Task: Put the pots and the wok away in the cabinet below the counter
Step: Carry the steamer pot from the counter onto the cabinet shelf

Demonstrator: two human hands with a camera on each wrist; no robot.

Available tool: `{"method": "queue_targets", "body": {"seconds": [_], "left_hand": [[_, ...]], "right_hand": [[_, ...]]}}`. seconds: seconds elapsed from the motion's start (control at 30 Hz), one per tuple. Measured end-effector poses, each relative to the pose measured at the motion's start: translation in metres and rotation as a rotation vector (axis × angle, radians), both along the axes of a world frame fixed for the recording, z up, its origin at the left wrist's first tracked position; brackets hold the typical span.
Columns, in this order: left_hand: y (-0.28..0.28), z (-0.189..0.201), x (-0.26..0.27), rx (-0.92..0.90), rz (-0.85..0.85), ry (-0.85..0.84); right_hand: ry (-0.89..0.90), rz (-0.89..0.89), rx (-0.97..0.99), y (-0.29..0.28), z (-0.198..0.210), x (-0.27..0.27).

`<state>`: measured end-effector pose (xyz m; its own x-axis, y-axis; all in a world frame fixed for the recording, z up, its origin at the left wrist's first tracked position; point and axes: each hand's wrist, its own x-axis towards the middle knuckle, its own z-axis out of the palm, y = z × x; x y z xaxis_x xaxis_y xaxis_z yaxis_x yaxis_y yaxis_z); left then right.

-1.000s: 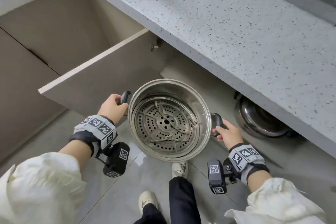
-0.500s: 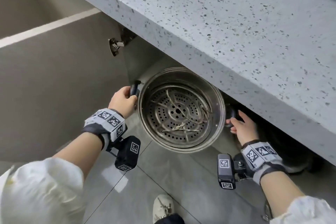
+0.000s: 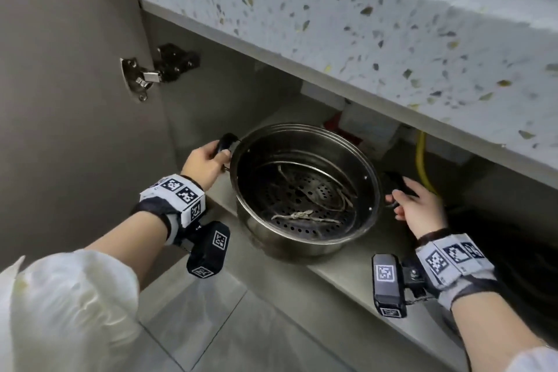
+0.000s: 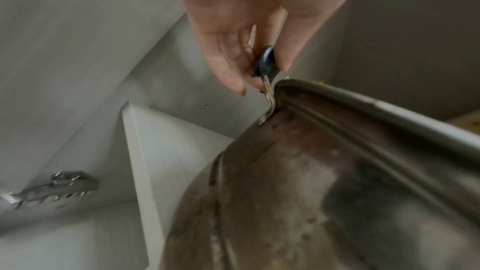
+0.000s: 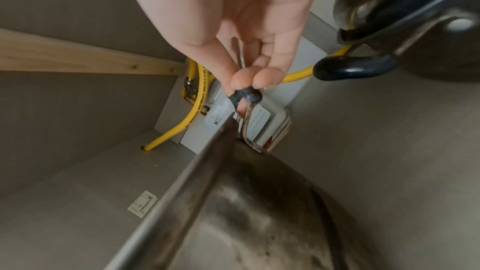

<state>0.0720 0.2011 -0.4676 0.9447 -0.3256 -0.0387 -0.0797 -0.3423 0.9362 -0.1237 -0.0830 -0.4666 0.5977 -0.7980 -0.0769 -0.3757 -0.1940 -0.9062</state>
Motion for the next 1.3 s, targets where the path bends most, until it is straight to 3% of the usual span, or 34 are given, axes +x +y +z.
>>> {"method": "queue_targets", "body": {"seconds": [0.23, 0.6, 0.7, 0.93, 1.17, 1.3], "left_hand": [[-0.032, -0.003, 0.022, 0.034, -0.018, -0.07], [-0.047, 0.001, 0.034, 0.121, -0.049, -0.091], [-0.043, 0.0, 0.031, 0.169, -0.015, -0.082], [-0.015, 0.016, -0.005, 0.285, 0.028, 0.111], [0.042, 0.073, -0.074, 0.314, -0.053, 0.251], [0.079, 0.128, -0.104, 0.26, -0.072, 0.316]], "right_hand": [[-0.045, -0.08, -0.092, -0.027, -0.011, 0.027], [-0.034, -0.135, -0.077, -0.03, -0.007, 0.037], [-0.002, -0.153, -0.069, -0.02, -0.007, 0.036], [0.269, -0.137, 0.017, 0.03, -0.02, 0.021], [0.358, 0.063, 0.239, 0.136, 0.039, -0.011], [0.423, 0.357, 0.327, 0.199, 0.114, -0.023]]}}
